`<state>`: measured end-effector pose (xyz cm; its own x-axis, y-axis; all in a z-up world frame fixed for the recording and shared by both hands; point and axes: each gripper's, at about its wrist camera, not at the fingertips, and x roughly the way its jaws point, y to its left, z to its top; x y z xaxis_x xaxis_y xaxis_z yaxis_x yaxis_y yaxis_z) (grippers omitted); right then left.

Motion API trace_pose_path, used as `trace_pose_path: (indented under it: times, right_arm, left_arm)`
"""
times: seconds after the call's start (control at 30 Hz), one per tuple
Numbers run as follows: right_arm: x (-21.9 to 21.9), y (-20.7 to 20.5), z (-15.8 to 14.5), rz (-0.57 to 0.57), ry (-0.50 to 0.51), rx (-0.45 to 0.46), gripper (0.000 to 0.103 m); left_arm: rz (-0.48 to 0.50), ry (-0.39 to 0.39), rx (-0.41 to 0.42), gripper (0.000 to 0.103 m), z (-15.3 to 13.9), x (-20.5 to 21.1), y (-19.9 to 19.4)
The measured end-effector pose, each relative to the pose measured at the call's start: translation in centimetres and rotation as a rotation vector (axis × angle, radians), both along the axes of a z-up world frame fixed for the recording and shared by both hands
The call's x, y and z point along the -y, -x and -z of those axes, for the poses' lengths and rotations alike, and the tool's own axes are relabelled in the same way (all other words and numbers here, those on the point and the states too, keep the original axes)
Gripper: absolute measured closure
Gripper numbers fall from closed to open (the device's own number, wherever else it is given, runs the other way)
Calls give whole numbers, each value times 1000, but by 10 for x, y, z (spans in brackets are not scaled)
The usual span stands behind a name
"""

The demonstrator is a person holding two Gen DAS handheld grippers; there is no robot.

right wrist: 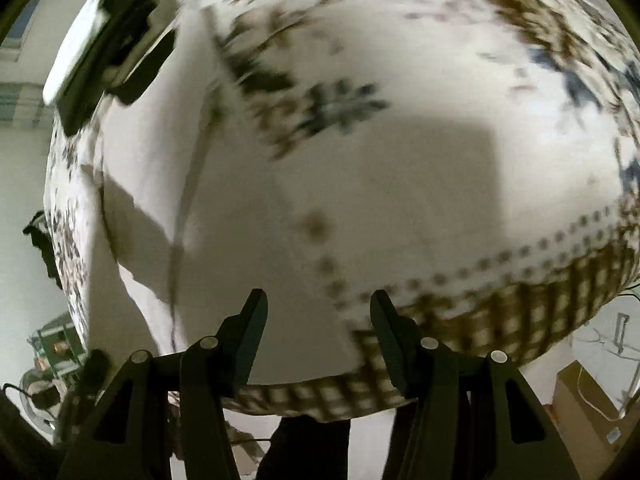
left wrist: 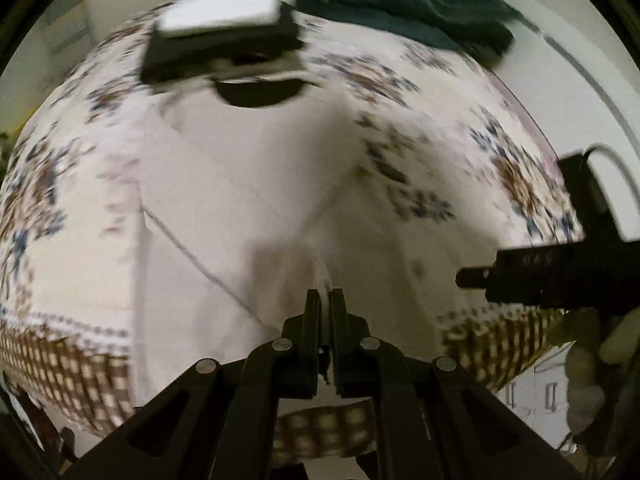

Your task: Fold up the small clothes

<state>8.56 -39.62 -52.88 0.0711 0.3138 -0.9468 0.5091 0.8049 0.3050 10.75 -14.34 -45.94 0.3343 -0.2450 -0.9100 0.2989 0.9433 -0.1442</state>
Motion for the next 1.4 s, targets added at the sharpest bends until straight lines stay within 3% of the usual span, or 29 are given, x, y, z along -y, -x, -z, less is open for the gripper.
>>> trace_pose_path:
  times: [0.2,0.27,0.3,0.33,0.47,0.57,0.63,0.73,0.87,0.9,0.97,1.03,1.07,1.23,1.4]
  right_arm:
    - [47,20,5,-46,-39,-7,47]
    - [43,22,9,-66,-74,-4,47]
    - [43,23,13,-66,-92,-5,47]
    - [43,25,15,-70,-111,-7,45]
    - [22,27,37,-85,-208,-30,45]
    - [8,33,58,-93,-264,-79,45]
    - [0,36,70,-86,-299,-105,45]
    - [-8,44,81,-77,-331,-133,45]
    - [-25,43,93,-75,-358,-161,45]
    - [-28,43,94,-79,-357,-169,45]
    - [-33,43,95,-72,-353,-167,50]
    - [-37,41,93,-56,-356,-177,92]
    - [-34,43,91,-52,-360,-179,97]
    - [-26,40,70,-13,-372,-162,98]
    - [-17,9,36,26,-417,-89,98]
  left_arm:
    - [24,-58,-131,91,44,35,-5]
    - [4,-69,-154,59,49,27,-4]
    - [-16,-62,-168,24,49,16,-3]
    - [-44,-52,-177,8,48,2,-4]
    - [-198,-97,-183,8,48,-73,-3]
    - [-328,-162,-216,8,63,-144,1]
    - [-375,-157,-248,8,76,-176,3]
    - [-425,-80,-331,8,98,-217,6]
    - [-434,20,-404,9,119,-237,4]
    - [-425,41,-415,13,123,-237,4]
    - [-407,61,-425,52,127,-235,6]
    - [-402,60,-437,96,127,-235,9]
    - [-412,77,-438,97,125,-237,11]
    - [-477,159,-463,99,101,-250,16]
    - [-519,248,-399,99,57,-262,-17]
